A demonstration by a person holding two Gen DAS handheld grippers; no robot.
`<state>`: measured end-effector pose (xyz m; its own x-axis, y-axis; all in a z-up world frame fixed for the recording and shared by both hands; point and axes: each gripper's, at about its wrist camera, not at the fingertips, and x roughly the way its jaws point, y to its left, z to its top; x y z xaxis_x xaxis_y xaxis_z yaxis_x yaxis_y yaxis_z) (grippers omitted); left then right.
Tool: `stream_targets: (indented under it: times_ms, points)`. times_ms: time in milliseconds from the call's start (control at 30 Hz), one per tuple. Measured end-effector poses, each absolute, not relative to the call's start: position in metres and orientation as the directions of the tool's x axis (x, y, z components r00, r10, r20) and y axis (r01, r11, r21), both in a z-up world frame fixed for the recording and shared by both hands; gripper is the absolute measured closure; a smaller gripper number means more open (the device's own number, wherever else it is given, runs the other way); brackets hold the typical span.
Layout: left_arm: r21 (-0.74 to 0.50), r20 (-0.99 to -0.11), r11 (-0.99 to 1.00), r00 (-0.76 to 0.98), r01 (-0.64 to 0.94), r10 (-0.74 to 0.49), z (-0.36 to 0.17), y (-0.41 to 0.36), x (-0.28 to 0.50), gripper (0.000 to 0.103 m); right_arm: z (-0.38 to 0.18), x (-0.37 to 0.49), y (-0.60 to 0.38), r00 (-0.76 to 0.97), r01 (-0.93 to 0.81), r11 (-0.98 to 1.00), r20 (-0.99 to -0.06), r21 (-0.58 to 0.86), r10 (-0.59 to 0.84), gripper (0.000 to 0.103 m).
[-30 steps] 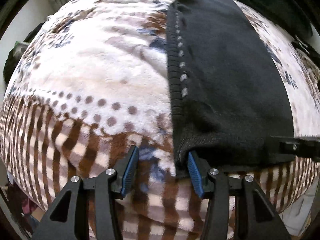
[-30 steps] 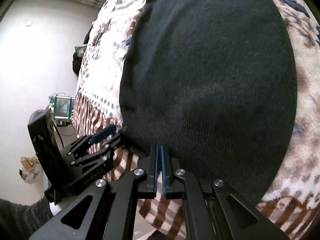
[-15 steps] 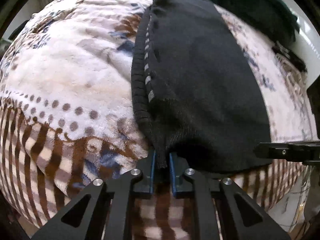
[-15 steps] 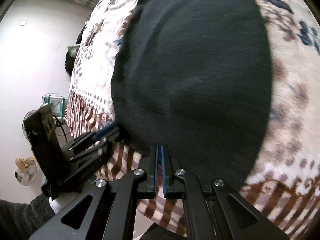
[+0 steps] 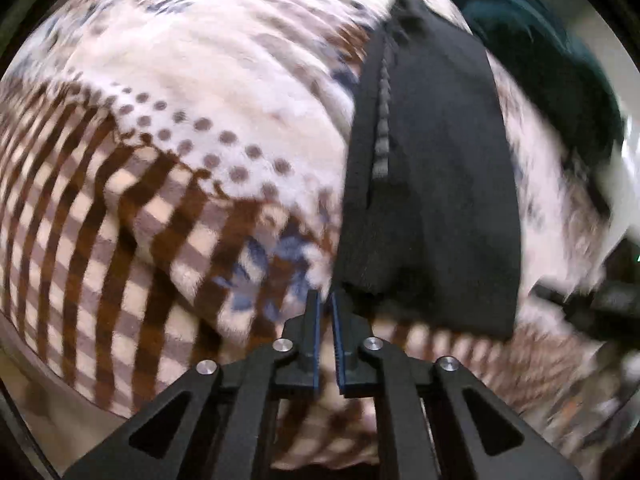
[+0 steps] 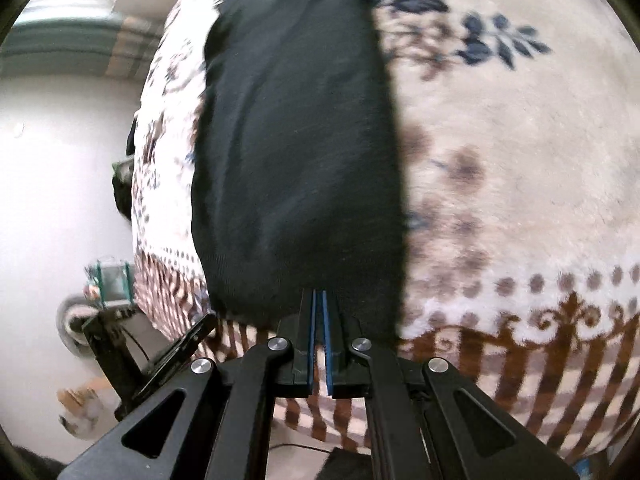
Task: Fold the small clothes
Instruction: 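Smooth the folded strip with the left tool while the right tool holds its end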
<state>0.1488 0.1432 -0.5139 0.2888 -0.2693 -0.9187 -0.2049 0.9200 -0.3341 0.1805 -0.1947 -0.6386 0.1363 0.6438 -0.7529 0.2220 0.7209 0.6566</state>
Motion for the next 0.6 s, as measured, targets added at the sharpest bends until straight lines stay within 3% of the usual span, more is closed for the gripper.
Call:
stream_targets:
  times_ms: [133,200,267,300,367,400,600]
  points:
    - [-0.463,-0.865,0.855,0.327,-0.234,-0.380,-0.506,0.142,0.183,0.055,-0.649,0.182,-0.206,0.133,0.281,0.673,-0.722,0.684,0.679,0.098]
    - [-0.487,-0.855,0.848,0.310,-0.207,-0.415,-0.512,0.129,0.207,0.052,-0.653,0.183,-0.206,0.129,0.293,0.668,-0.720,0.684,0.682,0.098]
    - [-0.433,-0.888,0.879,0.259,-0.197,-0.380,-0.525,0.117,0.228,0.052,-0.657,0.182,-0.207,0.115,0.309,0.668,-0.723,0.678,0.681,0.097]
    - [-0.417,-0.897,0.888,0.244,-0.193,-0.369,-0.530,0.115,0.234,0.055,-0.660,0.183,-0.206,0.110,0.321,0.664,-0.723,0.676,0.683,0.096]
    - [-0.357,-0.920,0.916,0.238,-0.185,-0.311,-0.536,0.110,0.239,0.091,-0.664,0.181,-0.207,0.100,0.338,0.667,-0.730,0.664,0.676,0.084]
    - [-0.330,-0.930,0.928,0.231,-0.174,-0.288,-0.537,0.108,0.238,0.099,-0.666,0.181,-0.207,0.095,0.348,0.667,-0.733,0.658,0.673,0.082]
    - [-0.263,-0.933,0.952,0.294,-0.157,-0.209,-0.516,0.111,0.213,0.100,-0.669,0.181,-0.198,0.097,0.362,0.652,-0.723,0.666,0.684,0.080]
